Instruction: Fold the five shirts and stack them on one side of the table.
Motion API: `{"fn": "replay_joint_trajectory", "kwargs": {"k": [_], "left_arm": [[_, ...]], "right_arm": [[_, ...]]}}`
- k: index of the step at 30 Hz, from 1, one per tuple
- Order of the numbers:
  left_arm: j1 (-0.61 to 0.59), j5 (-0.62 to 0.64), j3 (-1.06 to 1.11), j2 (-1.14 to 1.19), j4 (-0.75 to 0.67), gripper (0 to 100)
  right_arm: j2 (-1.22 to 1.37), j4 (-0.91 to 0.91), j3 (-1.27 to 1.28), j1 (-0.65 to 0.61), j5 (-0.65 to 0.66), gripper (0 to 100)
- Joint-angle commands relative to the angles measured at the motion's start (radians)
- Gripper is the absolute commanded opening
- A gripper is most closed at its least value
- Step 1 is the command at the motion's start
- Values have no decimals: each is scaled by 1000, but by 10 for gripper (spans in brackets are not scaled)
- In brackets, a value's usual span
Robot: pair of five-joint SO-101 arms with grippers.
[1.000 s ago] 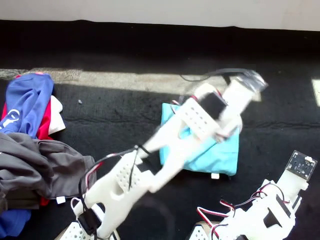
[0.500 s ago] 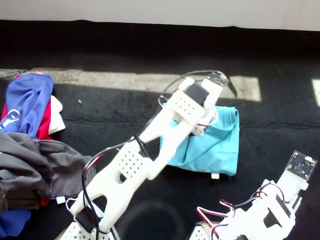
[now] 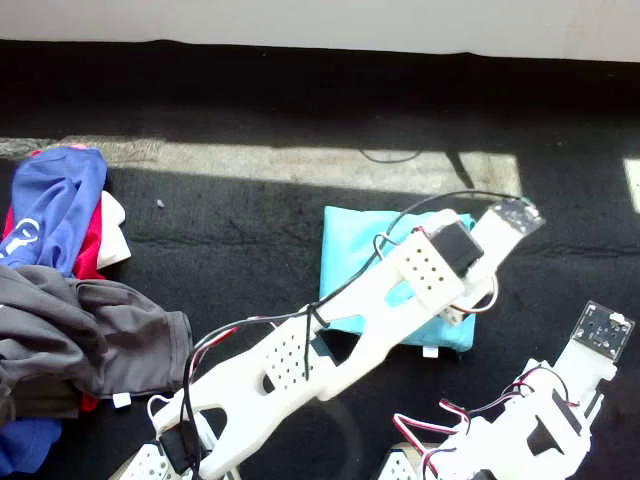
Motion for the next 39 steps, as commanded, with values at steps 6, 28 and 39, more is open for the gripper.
{"fn": "replay_joint_trajectory", "kwargs": {"k": [6,28,39], "left_arm": [[-102,-2,-59,-243,-8,9],[-42,-2,-308,102,-23,9],[-137,5,-265,200,-456,9]], "right_arm": [[10,-13,22,39,6,6],[8,-13,22,39,6,6],[8,-13,22,39,5,6]]}}
